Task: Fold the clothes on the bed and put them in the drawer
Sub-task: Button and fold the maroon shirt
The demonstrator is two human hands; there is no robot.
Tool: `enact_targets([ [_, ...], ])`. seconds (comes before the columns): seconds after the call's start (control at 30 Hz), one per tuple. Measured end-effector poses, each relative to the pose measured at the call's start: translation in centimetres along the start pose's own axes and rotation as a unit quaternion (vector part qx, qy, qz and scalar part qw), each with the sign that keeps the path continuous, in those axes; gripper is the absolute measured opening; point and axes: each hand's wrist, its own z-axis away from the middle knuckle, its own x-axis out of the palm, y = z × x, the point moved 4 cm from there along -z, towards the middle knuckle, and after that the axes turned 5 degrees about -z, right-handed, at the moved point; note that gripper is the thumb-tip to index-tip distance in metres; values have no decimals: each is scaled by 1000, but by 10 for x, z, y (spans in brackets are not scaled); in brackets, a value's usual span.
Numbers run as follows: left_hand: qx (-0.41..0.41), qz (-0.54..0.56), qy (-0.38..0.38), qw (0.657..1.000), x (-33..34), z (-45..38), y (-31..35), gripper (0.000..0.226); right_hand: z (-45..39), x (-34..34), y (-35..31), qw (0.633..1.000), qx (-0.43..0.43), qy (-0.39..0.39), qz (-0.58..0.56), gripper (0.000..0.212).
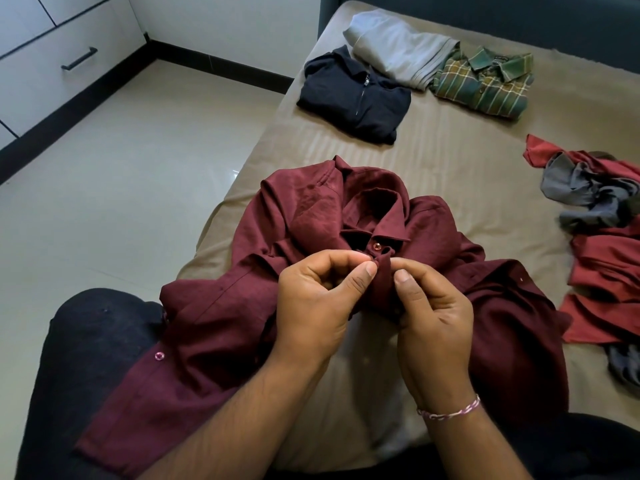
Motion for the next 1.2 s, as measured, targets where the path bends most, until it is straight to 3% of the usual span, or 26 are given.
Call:
enact_targets([
  [0.1, -3, -1, -7, 1000, 0, 0, 0, 1, 0, 1, 0, 1000, -5, -20, 12, 12],
  [0.27, -21, 5, -13, 1000, -1, -1, -4, 3, 1, 6, -4, 999, -9, -34, -13, 17],
  [0.5, -60, 4, -8, 998, -2, 1, -11, 9, -3, 4, -8, 983, -98, -75, 136, 20],
  [0.67, -91, 7, -10, 996, -1, 4, -19, 5, 0, 5, -9, 958, -156, -61, 232, 18],
  [0.77, -89, -18, -4, 996, -3, 0, -20, 5, 1, 7, -13, 928, -205, -65, 304, 17],
  [1.1, -33, -124, 10, 992, -7, -4, -23, 12, 7, 13, -19, 881, -294, -68, 364, 14],
  [1.2, -29, -121, 0, 992, -6, -3, -22, 11, 5, 13, -19, 901, -272, -51, 334, 11],
])
